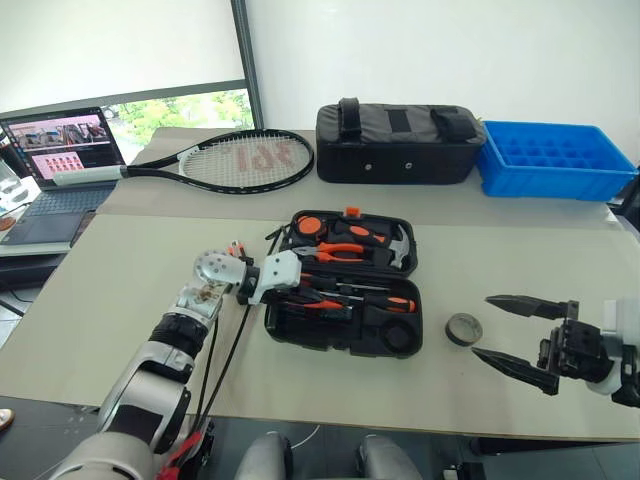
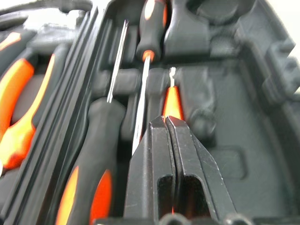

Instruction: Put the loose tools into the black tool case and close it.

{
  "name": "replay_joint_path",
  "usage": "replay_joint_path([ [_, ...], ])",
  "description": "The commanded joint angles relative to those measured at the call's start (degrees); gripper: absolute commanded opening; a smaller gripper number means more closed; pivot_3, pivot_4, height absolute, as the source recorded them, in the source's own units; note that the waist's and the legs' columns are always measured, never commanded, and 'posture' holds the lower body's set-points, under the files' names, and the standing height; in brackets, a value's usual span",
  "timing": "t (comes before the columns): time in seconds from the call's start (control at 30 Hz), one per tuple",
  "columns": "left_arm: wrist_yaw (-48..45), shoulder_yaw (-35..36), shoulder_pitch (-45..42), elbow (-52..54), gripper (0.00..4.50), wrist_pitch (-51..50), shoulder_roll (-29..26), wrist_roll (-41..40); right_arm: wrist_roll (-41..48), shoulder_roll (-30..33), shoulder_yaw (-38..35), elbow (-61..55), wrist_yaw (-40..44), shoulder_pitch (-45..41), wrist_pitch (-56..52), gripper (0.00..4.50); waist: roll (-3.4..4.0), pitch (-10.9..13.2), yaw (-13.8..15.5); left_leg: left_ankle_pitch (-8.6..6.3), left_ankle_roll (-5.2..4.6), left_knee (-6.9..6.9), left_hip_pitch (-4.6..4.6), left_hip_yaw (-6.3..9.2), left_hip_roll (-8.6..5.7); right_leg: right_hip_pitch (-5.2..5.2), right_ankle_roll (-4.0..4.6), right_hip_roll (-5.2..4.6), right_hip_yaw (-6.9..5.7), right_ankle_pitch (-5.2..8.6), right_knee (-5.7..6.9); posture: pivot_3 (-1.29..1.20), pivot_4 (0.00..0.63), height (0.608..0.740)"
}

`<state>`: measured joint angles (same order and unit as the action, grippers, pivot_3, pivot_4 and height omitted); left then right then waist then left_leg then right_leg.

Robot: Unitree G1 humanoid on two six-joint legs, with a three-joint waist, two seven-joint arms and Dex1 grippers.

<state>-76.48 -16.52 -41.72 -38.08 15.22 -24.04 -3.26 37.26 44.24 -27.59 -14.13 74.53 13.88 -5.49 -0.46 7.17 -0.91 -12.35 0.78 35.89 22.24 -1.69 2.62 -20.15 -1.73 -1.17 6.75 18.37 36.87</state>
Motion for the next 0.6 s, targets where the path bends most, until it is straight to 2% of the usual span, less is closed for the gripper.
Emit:
replay_joint_path([
  [0.03, 1.11, -1.25, -0.83, -3.23, 0.08, 2.6, 0.45, 3.02, -0.34, -0.15, -0.96, -1.15, -0.92, 0.1, 1.38, 4.5, 0.02, -0.02, 0.0, 0.0, 0.0, 0.01, 0.0, 0.0, -0.01, 0.0, 0.0, 0.0, 0.01, 0.0, 0.0, 0.0, 0.15, 0.707],
  [0.2, 1.29, -0.26, -0.71, -3.13, 0.08, 2.85, 1.18, 1.84, -1.88, 0.25, -0.11, -1.44, -2.26, -0.08, 1.12, 4.5, 0.08, -0.07, -0.03, 0.0, 0.0, 0.0, -0.02, 0.0, -0.01, 0.02, -0.01, 0.0, 0.01, 0.0, 0.02, 0.0, 0.15, 0.707],
  [0.5, 4.02, 7.14, 2.07, 9.27, 0.08, -6.53, -0.02, -6.35, -0.38, 0.77, 0.21, -1.13, -0.93, -1.38, 0.42, 4.5, 0.07, -0.06, 0.0, 0.0, 0.0, 0.01, 0.02, 0.0, 0.0, -0.03, 0.0, 0.0, 0.0, 0.0, 0.04, 0.0, 0.15, 0.707],
  [0.6, 23.37, 18.36, 6.54, 19.97, 0.78, -19.1, -1.65, -7.02, 0.02, 0.52, 1.94, -0.65, -1.08, -4.65, -0.03, 4.5, 0.09, -0.05, -0.43, 0.0, 0.0, 0.01, 0.0, 0.0, 0.0, -0.01, -0.01, 0.0, 0.03, 0.0, 0.04, 0.0, 0.15, 0.707],
])
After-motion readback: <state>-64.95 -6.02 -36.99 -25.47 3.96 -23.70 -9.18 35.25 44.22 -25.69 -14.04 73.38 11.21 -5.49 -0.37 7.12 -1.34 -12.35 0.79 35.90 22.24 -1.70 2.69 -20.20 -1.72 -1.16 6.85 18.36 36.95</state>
